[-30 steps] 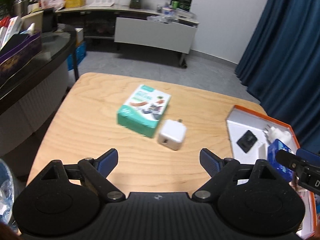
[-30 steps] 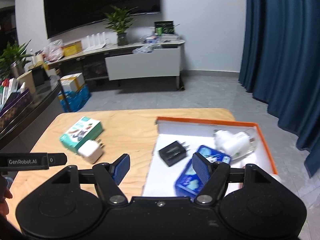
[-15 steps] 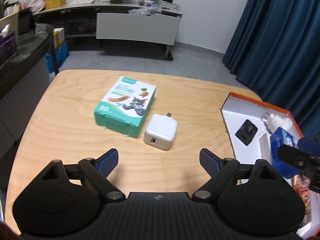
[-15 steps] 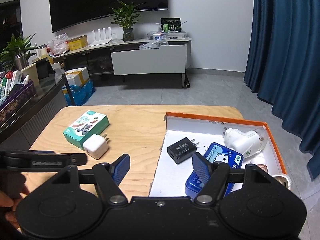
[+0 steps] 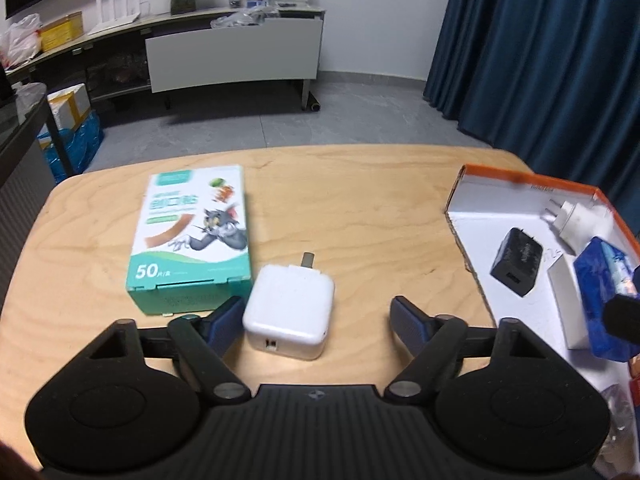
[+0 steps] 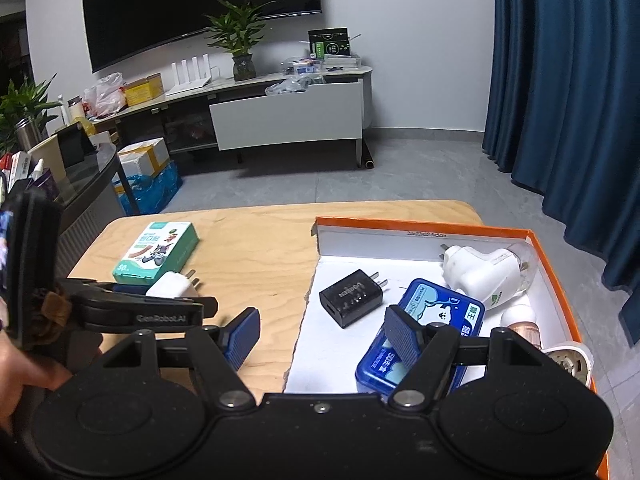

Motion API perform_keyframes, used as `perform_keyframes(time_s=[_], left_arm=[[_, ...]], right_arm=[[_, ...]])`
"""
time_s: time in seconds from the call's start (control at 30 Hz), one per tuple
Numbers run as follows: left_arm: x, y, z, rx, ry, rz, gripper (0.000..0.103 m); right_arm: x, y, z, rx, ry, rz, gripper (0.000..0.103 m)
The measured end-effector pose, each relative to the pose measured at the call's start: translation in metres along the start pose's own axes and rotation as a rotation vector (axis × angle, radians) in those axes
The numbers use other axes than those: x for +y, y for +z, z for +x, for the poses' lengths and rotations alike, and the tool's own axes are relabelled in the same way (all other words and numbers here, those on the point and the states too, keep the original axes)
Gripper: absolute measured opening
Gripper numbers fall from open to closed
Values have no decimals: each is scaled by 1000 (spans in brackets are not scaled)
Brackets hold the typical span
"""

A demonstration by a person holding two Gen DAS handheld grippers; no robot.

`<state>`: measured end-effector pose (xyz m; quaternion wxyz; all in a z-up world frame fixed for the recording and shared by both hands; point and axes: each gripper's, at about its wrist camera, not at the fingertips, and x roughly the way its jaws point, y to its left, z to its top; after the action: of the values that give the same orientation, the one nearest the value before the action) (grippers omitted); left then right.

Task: Organize rigid objects
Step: 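Grasp the white square charger with the left gripper while the right grasps the green bandage box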

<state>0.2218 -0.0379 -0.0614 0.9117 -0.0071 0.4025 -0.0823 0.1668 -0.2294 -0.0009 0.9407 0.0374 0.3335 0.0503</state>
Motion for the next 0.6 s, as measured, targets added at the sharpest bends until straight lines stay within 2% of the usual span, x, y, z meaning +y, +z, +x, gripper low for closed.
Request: perform_keyframes(time_s=[0.1, 0.17, 0.23, 0.4, 0.6], left_arm=[[-2, 0, 1, -9, 30, 23, 64], [-3, 2, 0, -6, 57, 32, 48], [-3, 2, -3, -3, 69, 36, 42], [2, 1, -9, 2, 86, 2, 42], [12, -5, -23, 4, 68, -53, 42]], right_arm=[[-2, 2, 2, -2, -2, 4, 82], [-1, 2, 3, -4, -3, 4, 82], [0, 3, 4, -2, -2, 8, 82], [8, 5, 4, -2, 2, -7, 82], [23, 9, 7, 9, 27, -25, 82]])
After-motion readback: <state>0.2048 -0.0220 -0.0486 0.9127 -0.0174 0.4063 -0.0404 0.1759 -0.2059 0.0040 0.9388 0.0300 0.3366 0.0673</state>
